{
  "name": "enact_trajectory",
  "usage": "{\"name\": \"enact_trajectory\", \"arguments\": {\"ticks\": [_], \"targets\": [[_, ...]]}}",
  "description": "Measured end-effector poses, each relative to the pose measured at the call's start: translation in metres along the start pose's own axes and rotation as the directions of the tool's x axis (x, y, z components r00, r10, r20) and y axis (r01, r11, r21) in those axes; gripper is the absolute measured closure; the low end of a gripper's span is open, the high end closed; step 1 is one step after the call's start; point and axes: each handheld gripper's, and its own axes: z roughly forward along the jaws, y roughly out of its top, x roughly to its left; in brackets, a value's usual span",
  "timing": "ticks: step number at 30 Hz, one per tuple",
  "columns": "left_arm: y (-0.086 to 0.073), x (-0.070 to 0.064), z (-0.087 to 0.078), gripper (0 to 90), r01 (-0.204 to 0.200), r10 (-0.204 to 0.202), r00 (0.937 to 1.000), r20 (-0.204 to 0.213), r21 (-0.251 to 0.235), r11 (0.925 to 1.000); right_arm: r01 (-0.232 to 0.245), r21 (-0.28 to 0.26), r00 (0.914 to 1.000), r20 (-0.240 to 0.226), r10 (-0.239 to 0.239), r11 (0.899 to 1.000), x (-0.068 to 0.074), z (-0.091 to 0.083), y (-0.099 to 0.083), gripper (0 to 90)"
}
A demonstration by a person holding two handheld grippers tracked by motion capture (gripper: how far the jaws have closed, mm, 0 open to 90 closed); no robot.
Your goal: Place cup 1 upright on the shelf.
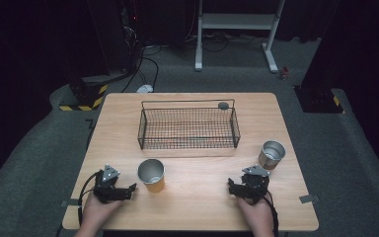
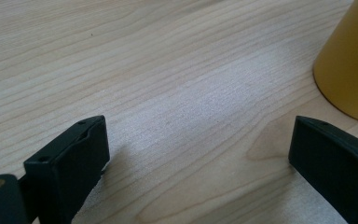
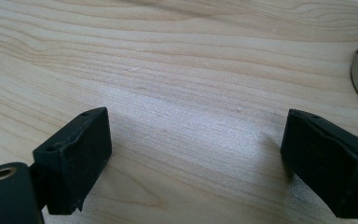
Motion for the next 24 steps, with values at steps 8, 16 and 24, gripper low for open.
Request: {"name": "enact_trajectory", "arguments": {"ticks": [8,16,24], "targets": [[0.001,0.002,-0.006,5.4,-0.014,0.014,0.9999,0.004,-0.024,0.9996,0.000,-0.001,1.0000,0.000,0.000,1.000,0.000,0.000,0.000,8.7],[0.005,0.003,-0.019,5.4,-0.010,0.012,0.9999,0.012,-0.094,0.9955,-0.012,0.001,0.9999,0.006,0.012,1.000,0.001,-0.001,0.000,9.0],[0.009,-0.005,-0.033,5.5,-0.018,0.020,0.9998,0.010,-0.154,0.9879,-0.012,0.001,0.9999,0.004,0.012,1.000,0.001,-0.001,0.000,9.0]]}}
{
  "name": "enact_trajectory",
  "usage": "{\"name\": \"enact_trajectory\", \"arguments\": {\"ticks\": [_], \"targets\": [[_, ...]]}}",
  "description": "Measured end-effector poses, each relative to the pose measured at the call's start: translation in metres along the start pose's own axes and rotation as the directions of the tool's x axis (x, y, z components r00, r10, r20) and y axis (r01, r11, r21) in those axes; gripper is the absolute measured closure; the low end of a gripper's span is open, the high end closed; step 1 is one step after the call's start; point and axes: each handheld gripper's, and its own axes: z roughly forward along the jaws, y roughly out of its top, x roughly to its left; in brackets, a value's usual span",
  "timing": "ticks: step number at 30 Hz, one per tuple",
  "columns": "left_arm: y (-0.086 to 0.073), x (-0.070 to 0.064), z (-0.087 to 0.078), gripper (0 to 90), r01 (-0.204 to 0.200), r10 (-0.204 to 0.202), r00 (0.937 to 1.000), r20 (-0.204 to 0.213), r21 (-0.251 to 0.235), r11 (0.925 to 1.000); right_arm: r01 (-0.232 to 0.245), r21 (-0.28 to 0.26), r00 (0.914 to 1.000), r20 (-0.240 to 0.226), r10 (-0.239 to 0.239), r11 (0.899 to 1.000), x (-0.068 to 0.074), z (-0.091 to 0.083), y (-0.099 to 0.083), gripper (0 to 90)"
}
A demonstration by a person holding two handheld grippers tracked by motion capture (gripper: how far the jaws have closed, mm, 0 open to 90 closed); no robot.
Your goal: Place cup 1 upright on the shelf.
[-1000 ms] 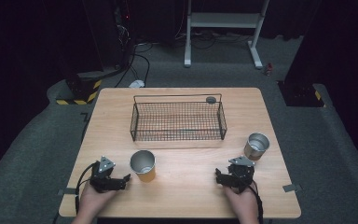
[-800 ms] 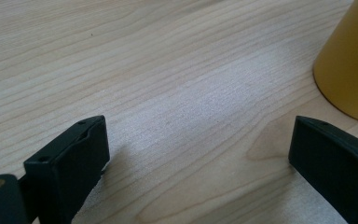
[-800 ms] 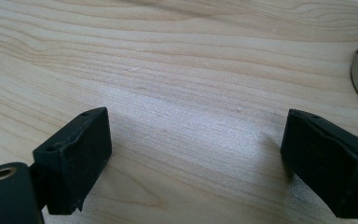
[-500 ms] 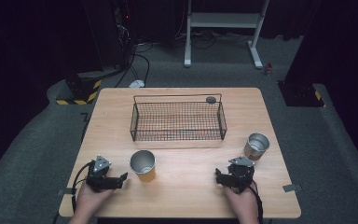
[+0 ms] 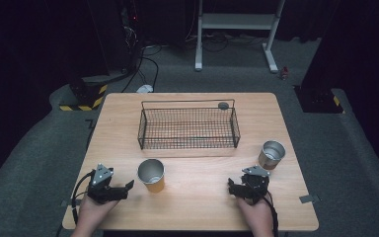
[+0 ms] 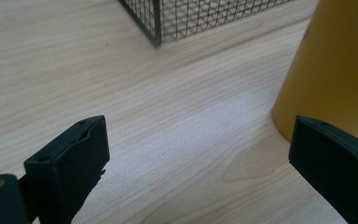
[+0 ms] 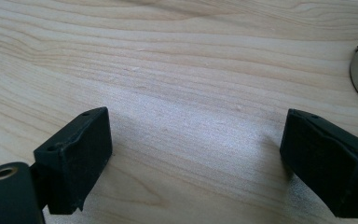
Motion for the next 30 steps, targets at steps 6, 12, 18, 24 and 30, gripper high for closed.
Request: {"name": "enact_trajectory", "arguments": {"ticks": [6,12,18,24,30], "targets": [[0.004,-0.008,-0.009,5.3,-0.014,0.014,0.9999,0.009,-0.027,0.9995,0.003,-0.002,1.0000,0.000,-0.003,1.000,0.000,0.000,0.000,9.0],[0.007,-0.013,-0.013,4.5,-0.033,0.034,0.9991,0.025,-0.041,0.9986,0.003,-0.002,1.0000,-0.001,-0.003,1.000,0.000,0.000,0.000,9.1],[0.011,-0.021,-0.017,2.3,-0.035,0.039,0.9966,0.073,-0.057,0.9978,0.009,-0.003,1.0000,-0.003,-0.009,1.000,-0.001,0.000,0.000,9.1],[0.013,-0.028,-0.017,0.6,-0.055,0.061,0.9928,0.103,-0.064,0.9965,0.007,-0.001,1.0000,-0.005,-0.007,1.000,-0.001,0.000,0.000,9.1],[0.015,-0.036,-0.017,0.6,-0.063,0.072,0.9893,0.127,-0.071,0.9955,0.007,-0.002,1.0000,-0.004,-0.007,1.000,-0.001,0.000,0.000,9.1]]}}
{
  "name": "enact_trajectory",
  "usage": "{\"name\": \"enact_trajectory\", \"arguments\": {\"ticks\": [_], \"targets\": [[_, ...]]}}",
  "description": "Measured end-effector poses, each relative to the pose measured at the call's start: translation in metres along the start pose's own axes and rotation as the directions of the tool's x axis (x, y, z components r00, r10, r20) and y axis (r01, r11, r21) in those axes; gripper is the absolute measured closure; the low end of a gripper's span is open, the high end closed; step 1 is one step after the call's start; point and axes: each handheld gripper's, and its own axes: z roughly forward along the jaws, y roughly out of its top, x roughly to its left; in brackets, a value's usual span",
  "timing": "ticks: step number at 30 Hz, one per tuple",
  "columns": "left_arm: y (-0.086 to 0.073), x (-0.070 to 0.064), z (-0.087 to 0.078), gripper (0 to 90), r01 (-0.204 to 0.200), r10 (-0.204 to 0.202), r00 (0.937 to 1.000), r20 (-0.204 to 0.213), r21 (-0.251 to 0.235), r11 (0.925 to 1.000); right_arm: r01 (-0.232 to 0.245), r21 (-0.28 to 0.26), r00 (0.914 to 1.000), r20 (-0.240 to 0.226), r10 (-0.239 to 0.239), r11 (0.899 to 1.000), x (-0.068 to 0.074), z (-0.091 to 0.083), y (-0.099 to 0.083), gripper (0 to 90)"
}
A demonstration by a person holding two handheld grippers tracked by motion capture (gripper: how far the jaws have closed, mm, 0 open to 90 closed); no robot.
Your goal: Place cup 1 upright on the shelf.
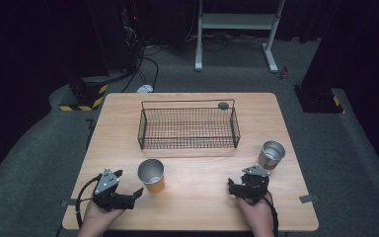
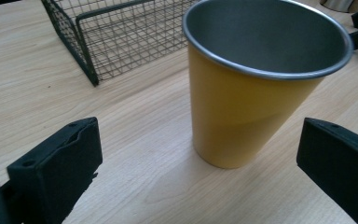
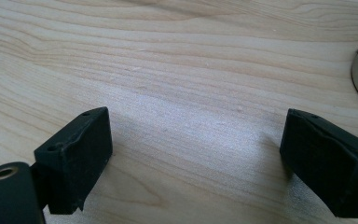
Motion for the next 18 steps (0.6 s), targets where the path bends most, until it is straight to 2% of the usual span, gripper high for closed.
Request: {"name": "enact_trajectory", "arguments": {"ticks": [5,10,18], "targets": [[0.001,-0.005,0.002,0.6,-0.007,0.007,0.9999,0.009,-0.008,0.9999,0.000,0.000,1.0000,0.000,0.000,1.000,0.000,0.000,0.000,9.1],[0.003,-0.012,0.005,0.6,-0.019,0.019,0.9990,0.039,-0.022,0.9996,0.001,0.000,1.0000,0.000,-0.001,1.000,0.000,0.000,0.000,9.1],[0.006,-0.013,0.008,0.6,-0.032,0.034,0.9982,0.049,-0.038,0.9988,0.001,0.000,1.0000,0.000,-0.001,1.000,0.000,0.000,0.000,9.1]]}}
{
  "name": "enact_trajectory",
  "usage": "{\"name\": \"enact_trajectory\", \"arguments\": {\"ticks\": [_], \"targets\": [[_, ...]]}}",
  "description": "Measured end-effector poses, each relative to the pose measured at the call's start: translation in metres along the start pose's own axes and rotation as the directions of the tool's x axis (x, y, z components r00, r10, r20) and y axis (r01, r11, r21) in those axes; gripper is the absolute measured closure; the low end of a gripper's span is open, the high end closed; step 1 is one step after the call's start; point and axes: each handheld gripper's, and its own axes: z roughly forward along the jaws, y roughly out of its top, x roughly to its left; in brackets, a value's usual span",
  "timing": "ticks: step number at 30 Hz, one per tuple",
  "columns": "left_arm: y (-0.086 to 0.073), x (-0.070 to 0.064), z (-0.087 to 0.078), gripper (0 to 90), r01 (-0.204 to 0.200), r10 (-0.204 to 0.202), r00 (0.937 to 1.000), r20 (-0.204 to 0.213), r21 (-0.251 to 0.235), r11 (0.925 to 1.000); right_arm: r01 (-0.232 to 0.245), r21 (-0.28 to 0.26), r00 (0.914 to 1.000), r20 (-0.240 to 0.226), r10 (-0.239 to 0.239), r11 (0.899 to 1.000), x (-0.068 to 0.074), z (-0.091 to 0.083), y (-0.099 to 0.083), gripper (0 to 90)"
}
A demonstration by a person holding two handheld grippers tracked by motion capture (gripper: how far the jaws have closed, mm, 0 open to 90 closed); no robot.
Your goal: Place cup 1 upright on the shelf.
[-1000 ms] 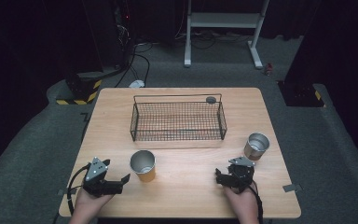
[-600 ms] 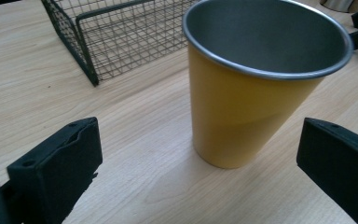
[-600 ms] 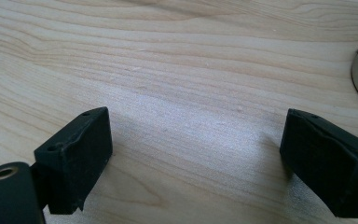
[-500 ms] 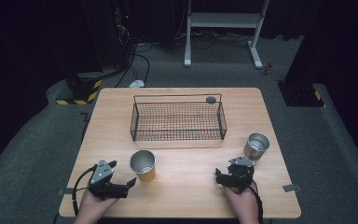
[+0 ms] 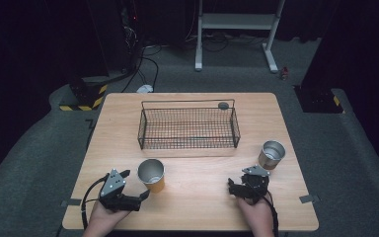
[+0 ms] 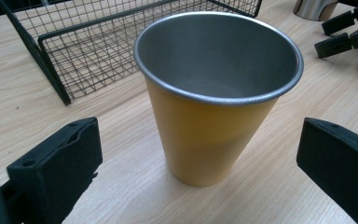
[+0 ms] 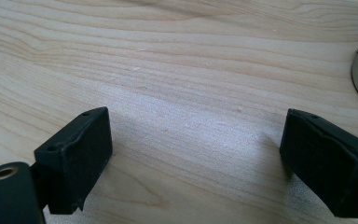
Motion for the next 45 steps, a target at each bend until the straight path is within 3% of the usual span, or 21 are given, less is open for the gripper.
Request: {"name": "enact_trajectory", "arguments": {"ticks": [5,10,22,26,34,45], "targets": [[0.005,-0.003,0.006,0.6,-0.010,0.010,0.9999,0.010,-0.002,0.9999,0.000,0.000,1.0000,0.000,0.000,1.000,0.000,0.000,0.000,9.1],[0.014,-0.003,0.016,0.6,-0.015,0.014,0.9998,0.012,0.032,0.9994,0.001,0.000,1.0000,0.000,-0.001,1.000,0.000,0.000,0.000,9.1],[0.018,-0.004,0.037,0.6,-0.022,0.021,0.9994,0.029,0.044,0.9988,0.005,-0.001,1.0000,-0.004,-0.005,1.000,0.000,0.000,0.000,9.3],[0.017,-0.004,0.040,0.6,-0.005,0.005,0.9991,0.043,0.007,1.0000,0.005,-0.001,1.0000,-0.002,-0.005,1.000,0.000,0.000,0.000,9.4],[0.015,-0.009,0.043,0.6,-0.022,0.025,0.9985,0.049,-0.049,0.9985,0.005,-0.001,1.0000,-0.002,-0.005,1.000,0.000,0.000,0.000,9.5],[0.014,-0.007,0.045,0.7,-0.029,0.030,0.9993,0.021,-0.056,0.9980,0.003,0.000,1.0000,0.000,-0.003,1.000,0.000,0.000,0.000,9.6]]}}
